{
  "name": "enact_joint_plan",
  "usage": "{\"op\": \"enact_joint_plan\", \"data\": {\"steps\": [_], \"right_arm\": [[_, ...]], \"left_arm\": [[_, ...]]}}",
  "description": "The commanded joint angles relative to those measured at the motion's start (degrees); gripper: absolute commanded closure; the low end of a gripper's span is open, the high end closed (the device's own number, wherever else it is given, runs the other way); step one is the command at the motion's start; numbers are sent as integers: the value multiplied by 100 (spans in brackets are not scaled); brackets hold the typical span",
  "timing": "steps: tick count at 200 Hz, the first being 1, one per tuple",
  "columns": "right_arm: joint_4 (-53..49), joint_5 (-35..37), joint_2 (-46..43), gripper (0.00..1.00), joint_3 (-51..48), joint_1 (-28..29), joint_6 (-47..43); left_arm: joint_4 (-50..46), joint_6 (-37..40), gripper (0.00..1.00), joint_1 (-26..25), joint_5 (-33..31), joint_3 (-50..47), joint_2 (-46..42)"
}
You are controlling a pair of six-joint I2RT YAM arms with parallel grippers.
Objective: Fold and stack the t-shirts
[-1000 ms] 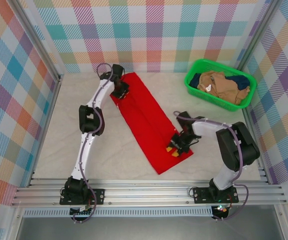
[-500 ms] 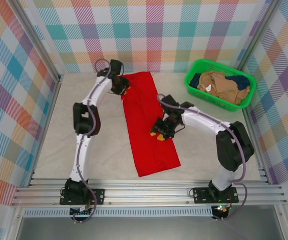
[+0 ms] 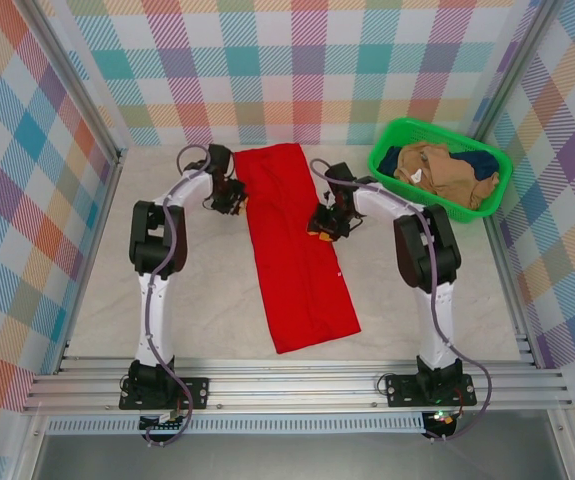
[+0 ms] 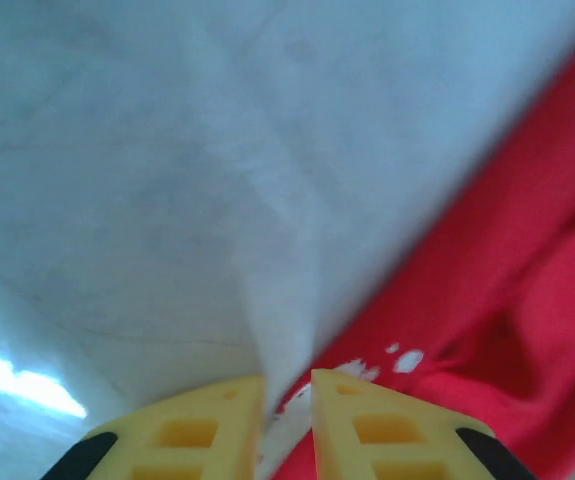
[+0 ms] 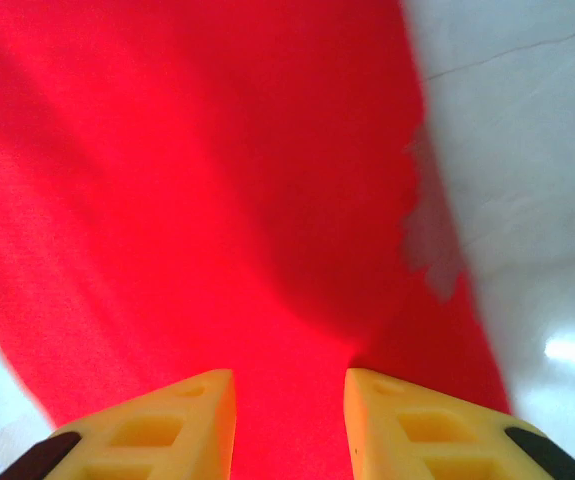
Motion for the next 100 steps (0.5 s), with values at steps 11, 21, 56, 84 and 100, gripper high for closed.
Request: {"op": "enact_joint_plan", "data": {"steps": [11,21,56,84,100], "right_arm": [[-201,-174,147,66,154,-48,18],[-211,-147,144,66,18,-52,137],[-82,148,-274,67,-871,-137,722],[-24,238,-445,66,-1150,-240,890],[-110,236,-371,66,-1029,-327,884]], "left_arm": [[272,-126,79,-210,184,235,479],[378,-157,79,-261,240,253,573],[392,-134,79,-445,425,706,1016],[203,-126,79,-504,438,1282,1368],[-49,-71,79,-504,398,1624,1524]]}}
